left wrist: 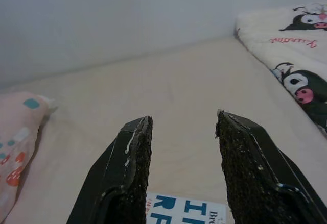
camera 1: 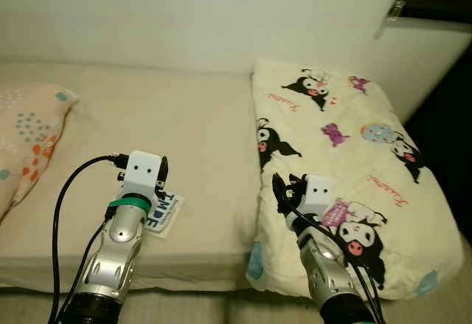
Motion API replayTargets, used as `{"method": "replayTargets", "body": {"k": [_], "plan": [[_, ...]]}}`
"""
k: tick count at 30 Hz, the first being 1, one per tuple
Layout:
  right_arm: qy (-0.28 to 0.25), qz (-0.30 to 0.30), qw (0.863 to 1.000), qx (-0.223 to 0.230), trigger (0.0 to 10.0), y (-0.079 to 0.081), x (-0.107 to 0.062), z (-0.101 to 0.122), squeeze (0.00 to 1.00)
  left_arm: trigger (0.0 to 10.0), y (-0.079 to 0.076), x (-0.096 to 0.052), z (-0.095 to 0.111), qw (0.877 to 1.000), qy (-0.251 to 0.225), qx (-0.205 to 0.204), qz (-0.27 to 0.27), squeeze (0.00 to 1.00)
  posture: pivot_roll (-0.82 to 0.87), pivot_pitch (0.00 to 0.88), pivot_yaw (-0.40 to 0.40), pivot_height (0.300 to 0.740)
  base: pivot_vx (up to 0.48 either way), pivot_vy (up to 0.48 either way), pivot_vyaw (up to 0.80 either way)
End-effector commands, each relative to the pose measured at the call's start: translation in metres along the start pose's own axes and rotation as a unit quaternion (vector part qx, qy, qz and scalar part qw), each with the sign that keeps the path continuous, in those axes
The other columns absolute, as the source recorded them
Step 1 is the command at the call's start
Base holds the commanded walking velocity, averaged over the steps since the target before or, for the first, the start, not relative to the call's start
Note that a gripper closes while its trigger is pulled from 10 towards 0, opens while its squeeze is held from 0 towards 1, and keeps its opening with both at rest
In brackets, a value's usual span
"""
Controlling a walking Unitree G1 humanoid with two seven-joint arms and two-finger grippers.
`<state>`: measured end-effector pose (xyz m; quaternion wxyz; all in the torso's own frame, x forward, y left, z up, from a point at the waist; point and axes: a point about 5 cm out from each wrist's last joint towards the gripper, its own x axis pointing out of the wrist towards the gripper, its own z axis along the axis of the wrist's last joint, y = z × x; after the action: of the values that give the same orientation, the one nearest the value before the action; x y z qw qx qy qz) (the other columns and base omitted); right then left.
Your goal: Clean up the room
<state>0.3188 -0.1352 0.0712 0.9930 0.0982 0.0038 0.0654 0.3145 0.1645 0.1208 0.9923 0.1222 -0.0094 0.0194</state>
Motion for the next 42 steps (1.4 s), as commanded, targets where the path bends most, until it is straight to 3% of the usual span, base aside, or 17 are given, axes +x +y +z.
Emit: {"method": "replayTargets", "body": {"k": [1,14,42], "plan": [[0.007,-0.012,1.000,0.000,10.0,-0.0071,-0.0035,-0.0039,0.00,10.0,-0.0057,0.0009,-0.0013,1.000,0.005,-0.005,-0.008,0.00,0.01,0.000,0.008,0.740,0.000,0.000,0.00],[0.012,-0.009,1.000,0.000,10.0,-0.0045,-0.0055,-0.0075,0.00,10.0,-0.0055,0.0011,-0.0025,1.000,0.008,-0.003,-0.006,0.00,0.01,0.000,0.011,0.740,0.000,0.000,0.00],[0.012,-0.006,1.000,-0.002,10.0,-0.0028,-0.0071,-0.0085,0.00,10.0,-0.0040,0.0006,-0.0042,1.000,0.012,-0.005,-0.004,0.00,0.01,0.000,0.014,0.740,0.000,0.327,0.00]]}}
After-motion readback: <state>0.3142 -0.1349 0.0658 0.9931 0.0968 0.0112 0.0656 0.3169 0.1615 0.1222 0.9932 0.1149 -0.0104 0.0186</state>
